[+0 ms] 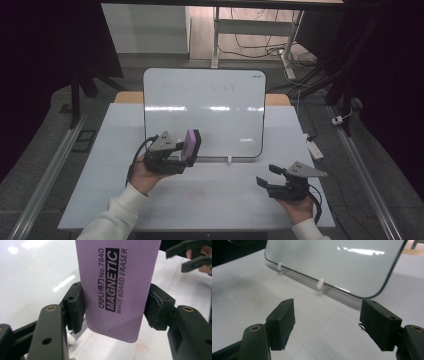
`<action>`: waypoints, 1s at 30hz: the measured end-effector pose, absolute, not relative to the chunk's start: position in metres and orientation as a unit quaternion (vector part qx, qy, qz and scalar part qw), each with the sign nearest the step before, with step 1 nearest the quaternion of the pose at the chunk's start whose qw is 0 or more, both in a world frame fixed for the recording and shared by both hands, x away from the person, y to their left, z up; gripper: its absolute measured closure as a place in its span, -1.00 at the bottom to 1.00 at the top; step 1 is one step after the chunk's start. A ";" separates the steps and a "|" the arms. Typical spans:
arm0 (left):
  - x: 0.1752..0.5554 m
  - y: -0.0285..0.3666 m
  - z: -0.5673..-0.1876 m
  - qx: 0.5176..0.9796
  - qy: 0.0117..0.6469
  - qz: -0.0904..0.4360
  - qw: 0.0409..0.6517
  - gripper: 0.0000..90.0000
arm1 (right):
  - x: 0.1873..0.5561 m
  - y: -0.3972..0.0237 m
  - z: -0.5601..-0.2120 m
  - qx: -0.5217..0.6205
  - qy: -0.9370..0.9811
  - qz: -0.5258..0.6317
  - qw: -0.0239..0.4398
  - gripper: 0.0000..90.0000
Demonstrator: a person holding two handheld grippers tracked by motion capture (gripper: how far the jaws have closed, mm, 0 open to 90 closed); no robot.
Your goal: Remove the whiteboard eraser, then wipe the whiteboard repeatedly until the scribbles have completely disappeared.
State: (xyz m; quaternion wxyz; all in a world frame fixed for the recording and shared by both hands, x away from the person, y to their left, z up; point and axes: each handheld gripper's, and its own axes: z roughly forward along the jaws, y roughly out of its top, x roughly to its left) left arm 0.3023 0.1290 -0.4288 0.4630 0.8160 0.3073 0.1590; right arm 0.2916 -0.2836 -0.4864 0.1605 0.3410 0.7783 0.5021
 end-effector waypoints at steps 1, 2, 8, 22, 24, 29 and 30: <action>0.302 0.131 -0.427 0.813 0.312 0.167 0.463 -0.12 | 0.292 -0.285 -0.487 0.342 0.779 0.500 0.163 -0.39; 0.302 0.133 -0.425 0.809 0.317 0.172 0.464 -0.12 | 0.292 -0.286 -0.488 0.344 0.778 0.499 0.165 -0.38; 0.309 0.144 -0.418 0.784 0.361 0.206 0.461 -0.12 | 0.294 -0.286 -0.493 0.346 0.783 0.488 0.167 -0.38; 0.339 0.165 -0.378 0.765 0.397 0.241 0.447 -0.11 | 0.294 -0.288 -0.496 0.348 0.786 0.481 0.172 -0.38; 0.349 0.170 -0.369 0.762 0.411 0.242 0.438 -0.11 | 0.294 -0.288 -0.496 0.347 0.787 0.481 0.171 -0.38; 0.374 0.180 -0.353 0.758 0.449 0.250 0.401 -0.11 | 0.292 -0.284 -0.496 0.339 0.792 0.478 0.172 -0.38; 0.380 0.180 -0.352 0.759 0.454 0.252 0.393 -0.11 | 0.292 -0.283 -0.496 0.338 0.793 0.477 0.173 -0.38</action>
